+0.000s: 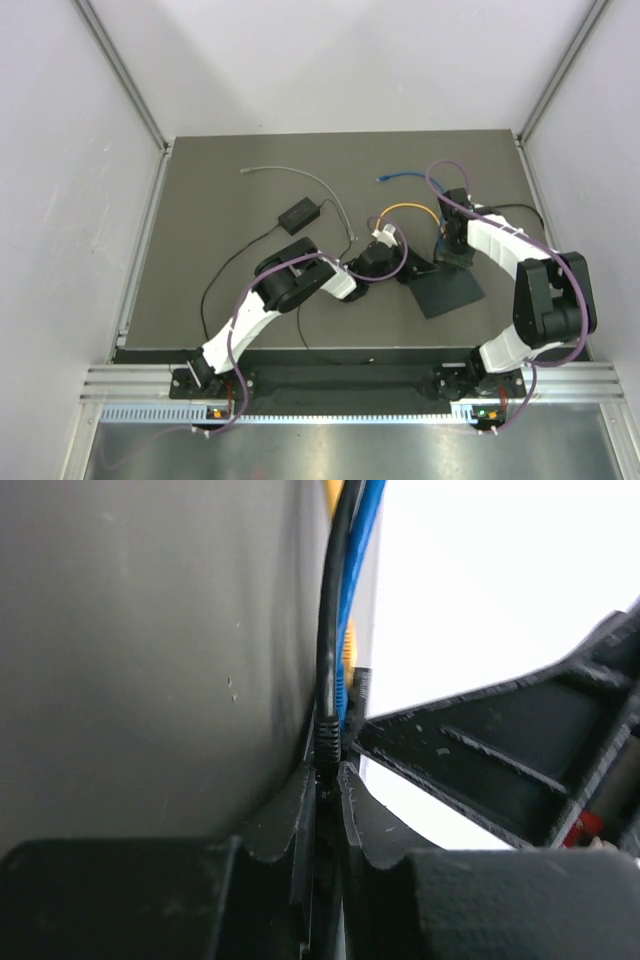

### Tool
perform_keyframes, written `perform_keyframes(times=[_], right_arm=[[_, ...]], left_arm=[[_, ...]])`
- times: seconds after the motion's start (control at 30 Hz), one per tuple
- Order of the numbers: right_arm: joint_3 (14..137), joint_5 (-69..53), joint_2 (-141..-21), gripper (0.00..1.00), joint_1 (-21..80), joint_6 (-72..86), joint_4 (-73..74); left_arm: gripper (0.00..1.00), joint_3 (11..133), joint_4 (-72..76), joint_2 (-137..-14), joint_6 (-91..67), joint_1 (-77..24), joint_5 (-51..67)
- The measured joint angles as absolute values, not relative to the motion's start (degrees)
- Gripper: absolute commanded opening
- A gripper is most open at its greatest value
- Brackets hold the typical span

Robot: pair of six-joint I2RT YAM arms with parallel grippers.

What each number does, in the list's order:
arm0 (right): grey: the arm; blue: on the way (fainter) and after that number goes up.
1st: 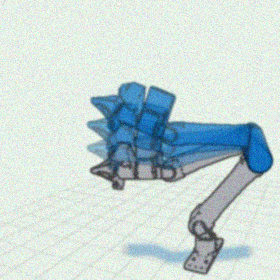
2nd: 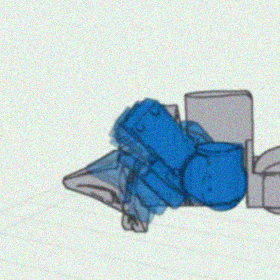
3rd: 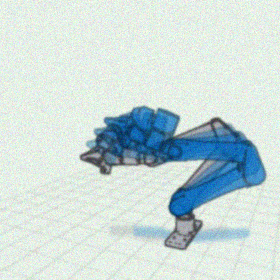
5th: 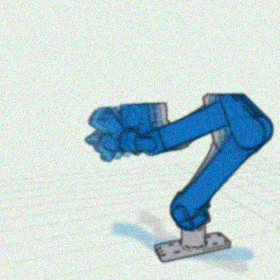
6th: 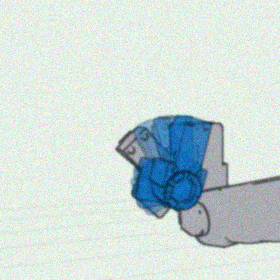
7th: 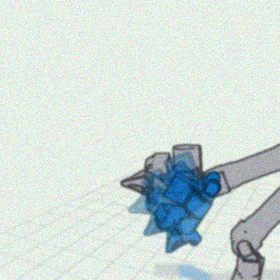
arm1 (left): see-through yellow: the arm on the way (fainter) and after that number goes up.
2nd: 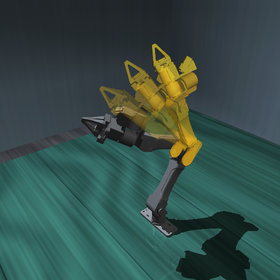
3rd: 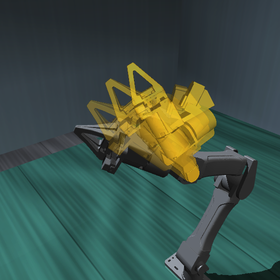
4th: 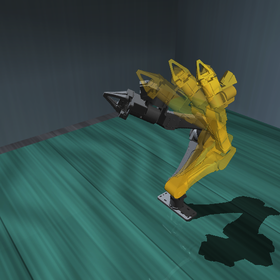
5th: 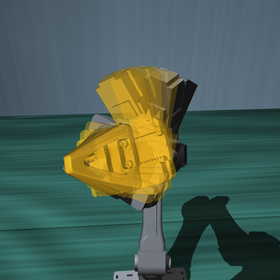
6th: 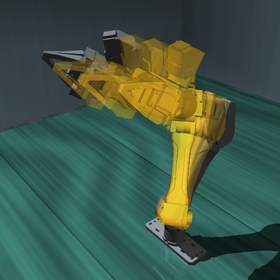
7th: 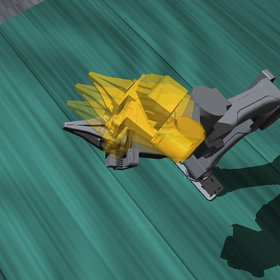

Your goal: Pull the plug from the switch port

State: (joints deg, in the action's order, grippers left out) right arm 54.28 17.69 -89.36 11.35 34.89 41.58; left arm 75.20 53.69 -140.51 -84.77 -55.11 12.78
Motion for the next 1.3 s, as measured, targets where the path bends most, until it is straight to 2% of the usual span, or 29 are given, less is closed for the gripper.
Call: perform_keyframes(times=[0.2,0.5,0.87,1.13,1.3], right_arm=[[57.2,15.7,-91.5,0.30,11.1,33.4,41.5],[60.1,14.0,-94.9,0.31,11.0,31.6,42.9],[59.5,13.8,-94.0,0.31,11.0,31.0,40.9],[59.8,13.4,-94.8,0.32,11.0,30.6,40.8],[59.7,13.1,-94.7,0.33,11.0,30.6,40.7]], left_arm=[[0.00,71.0,62.2,-140.6,-86.9,-54.3,10.5],[0.00,74.4,47.6,-137.9,-84.5,-53.2,11.6],[0.00,72.7,53.0,-138.0,-91.2,-52.5,11.1],[0.00,80.3,37.1,-138.0,-86.1,-50.9,10.5],[0.00,79.4,39.6,-138.3,-88.3,-46.1,7.1]])
